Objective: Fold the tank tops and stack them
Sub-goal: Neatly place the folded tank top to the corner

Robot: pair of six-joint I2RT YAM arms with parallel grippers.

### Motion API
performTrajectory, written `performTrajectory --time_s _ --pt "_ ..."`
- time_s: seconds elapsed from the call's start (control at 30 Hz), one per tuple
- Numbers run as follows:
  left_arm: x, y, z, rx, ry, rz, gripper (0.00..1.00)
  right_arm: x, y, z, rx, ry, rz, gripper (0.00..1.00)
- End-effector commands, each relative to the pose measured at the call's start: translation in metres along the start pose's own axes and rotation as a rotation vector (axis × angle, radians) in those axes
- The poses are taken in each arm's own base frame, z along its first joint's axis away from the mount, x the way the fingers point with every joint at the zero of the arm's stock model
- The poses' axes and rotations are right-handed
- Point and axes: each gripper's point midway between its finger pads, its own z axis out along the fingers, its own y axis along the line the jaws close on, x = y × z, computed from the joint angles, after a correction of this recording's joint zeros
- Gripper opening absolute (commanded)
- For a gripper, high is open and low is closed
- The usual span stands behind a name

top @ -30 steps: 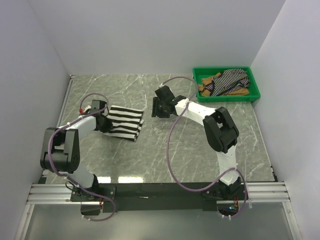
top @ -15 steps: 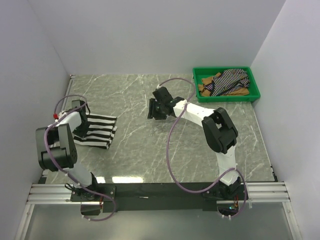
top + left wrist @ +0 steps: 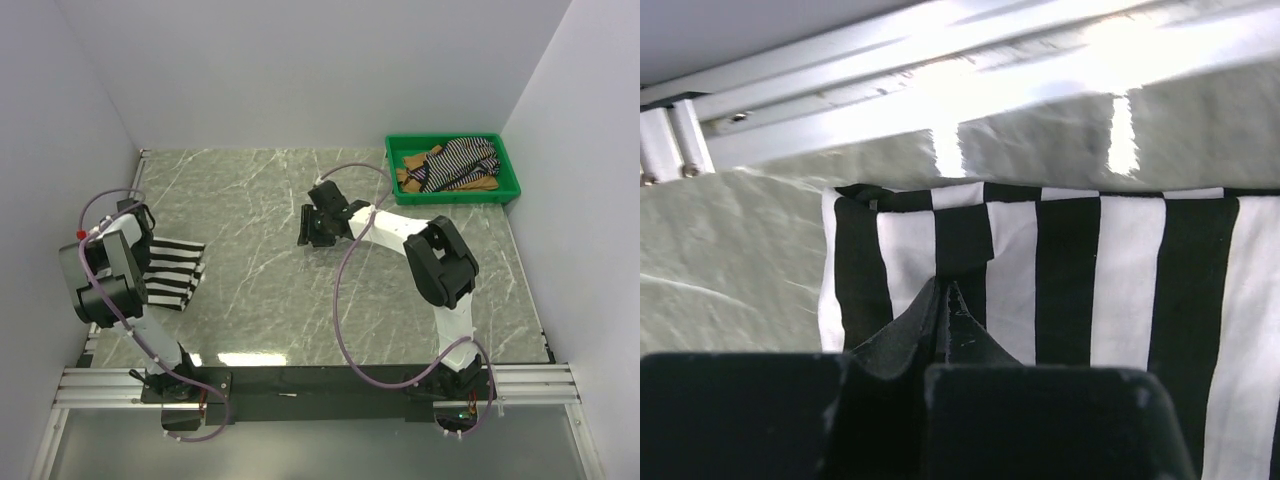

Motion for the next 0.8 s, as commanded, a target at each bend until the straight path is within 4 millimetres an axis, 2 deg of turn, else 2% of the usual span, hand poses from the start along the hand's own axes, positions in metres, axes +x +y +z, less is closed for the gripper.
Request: performTrajectory --time_s 0.0,0.13,0.2,0.33,0.37,0.43,0.53,0.57,0.6,0.63,0.67,0.7,0.73,0.77 --pt "-0.018 0.013 0.001 -0.043 -0.023 -0.019 0.01 -0.025 0.024 -0.028 -0.073 -0.091 -0.026 0.53" --pt "-0.026 0.008 -0.005 0.001 -0.018 -0.045 0.04 -0.028 0.025 -0.033 -0.077 -0.099 -0.027 0.53" --pt "-0.029 0.007 -0.01 0.01 -0.015 -0.059 0.11 -0.031 0.029 -0.036 -0.088 -0.104 -0.034 0.53" --pt "-0.036 0.005 -0.018 0.046 -0.021 -0.087 0.32 -0.036 0.033 -0.042 -0.091 -0.112 -0.044 0.53" --pt "-0.036 0.003 -0.022 0.07 -0.008 -0.091 0.41 -0.035 0.032 -0.043 -0.085 -0.107 -0.048 0.53" --pt "-0.038 -0.001 -0.03 0.111 -0.003 -0.1 0.46 -0.042 0.034 -0.052 -0.081 -0.128 -0.054 0.54" --pt "-0.05 -0.006 -0.06 0.24 -0.016 -0.137 0.58 -0.053 0.038 -0.071 -0.077 -0.169 -0.063 0.54" --pt "-0.057 -0.01 -0.082 0.338 -0.027 -0.147 0.8 -0.056 0.04 -0.081 -0.077 -0.179 -0.068 0.54" --pt "-0.063 -0.015 -0.096 0.405 -0.042 -0.152 0.9 -0.06 0.04 -0.086 -0.07 -0.189 -0.074 0.54" --pt "-0.074 -0.015 -0.122 0.495 -0.083 -0.174 0.93 -0.068 0.037 -0.095 -0.052 -0.207 -0.068 0.54" --pt "-0.066 -0.026 -0.143 0.606 -0.066 -0.125 0.91 -0.076 0.037 -0.104 -0.052 -0.23 -0.064 0.55" --pt "-0.07 -0.034 -0.163 0.694 -0.095 -0.118 0.9 -0.086 0.035 -0.112 -0.05 -0.252 -0.06 0.55" --pt "-0.073 -0.033 -0.188 0.781 -0.127 -0.116 0.9 -0.098 0.019 -0.118 -0.024 -0.266 -0.032 0.55" --pt "-0.058 -0.044 -0.208 0.875 -0.131 -0.039 0.9 -0.107 0.012 -0.125 -0.017 -0.282 -0.015 0.55"
